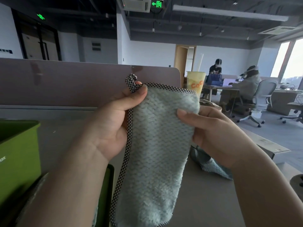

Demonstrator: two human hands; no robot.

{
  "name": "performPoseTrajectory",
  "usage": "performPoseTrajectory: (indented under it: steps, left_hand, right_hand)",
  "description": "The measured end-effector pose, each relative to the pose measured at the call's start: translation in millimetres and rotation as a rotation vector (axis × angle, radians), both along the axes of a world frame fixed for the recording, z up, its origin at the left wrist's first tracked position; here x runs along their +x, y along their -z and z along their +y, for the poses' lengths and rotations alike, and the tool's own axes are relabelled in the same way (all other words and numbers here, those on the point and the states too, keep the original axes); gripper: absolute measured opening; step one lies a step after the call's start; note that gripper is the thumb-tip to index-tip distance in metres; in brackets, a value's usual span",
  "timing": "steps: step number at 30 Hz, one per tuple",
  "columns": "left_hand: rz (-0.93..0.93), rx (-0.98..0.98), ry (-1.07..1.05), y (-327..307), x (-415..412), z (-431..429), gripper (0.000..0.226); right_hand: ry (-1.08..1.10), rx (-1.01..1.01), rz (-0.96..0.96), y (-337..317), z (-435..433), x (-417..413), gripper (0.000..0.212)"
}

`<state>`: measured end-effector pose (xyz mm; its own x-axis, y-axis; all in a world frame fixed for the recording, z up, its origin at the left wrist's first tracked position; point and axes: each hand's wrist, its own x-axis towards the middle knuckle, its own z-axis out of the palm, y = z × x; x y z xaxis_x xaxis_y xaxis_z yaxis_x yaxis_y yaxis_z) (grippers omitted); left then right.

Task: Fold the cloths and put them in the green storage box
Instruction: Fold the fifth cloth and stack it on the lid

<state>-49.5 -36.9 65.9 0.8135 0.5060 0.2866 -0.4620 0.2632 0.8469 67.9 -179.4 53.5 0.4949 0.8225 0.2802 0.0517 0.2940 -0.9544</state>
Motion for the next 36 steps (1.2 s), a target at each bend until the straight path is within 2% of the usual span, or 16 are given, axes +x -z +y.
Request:
performPoseTrajectory:
  steps: [4,6,10,12,14,19,21,24,28,32,36]
  left_hand:
    - [0.045,-0.004,-0.003,2.5,1.0,-0.3,0.031]
    - [0.1,-0.01,0.015,3.4,0.4,0.2,0.039]
    - [0.21,0.061,0.194,6.8,-1.3,0.7,0.04]
    - [0.289,0.133,0.305,11.0,-0.4,0.8,0.039]
    - [0.359,0.181,0.331,14.4,0.0,-1.3,0.033]
    - [0.393,0.102,0.211,14.2,4.6,-3.7,0.036]
    - [0.386,0.048,0.163,13.0,5.4,-3.7,0.034]
    - [0.372,0.023,0.121,13.6,6.0,-1.3,0.028]
    - [0.369,0.031,0.081,14.5,7.2,0.4,0.031]
    - [0.338,0.061,0.003,14.4,8.4,-1.7,0.028]
    - [0.322,0.157,-0.033,15.4,9.0,-5.3,0.02]
  right_hand:
    - [0.02,0.079,0.068,-3.3,0.7,-3.2,0.017]
    - [0.062,0.096,0.106,-5.0,1.0,-4.2,0.017]
    - [0.152,0.106,0.183,-7.7,1.0,-4.0,0.026]
    - [0.188,0.108,0.207,-8.5,0.2,-1.9,0.025]
    - [0.222,0.112,0.241,-8.0,0.2,1.9,0.025]
    - [0.187,0.038,0.288,-5.6,1.6,7.2,0.031]
    - [0.101,-0.049,0.234,-2.5,1.1,9.8,0.041]
    - [0.042,-0.179,0.134,2.4,-0.1,12.2,0.041]
    - [0.072,-0.112,0.17,3.8,3.1,13.8,0.043]
    - [0.207,-0.049,0.192,5.3,8.9,13.8,0.029]
    - [0.314,-0.036,0.2,6.5,13.2,8.4,0.033]
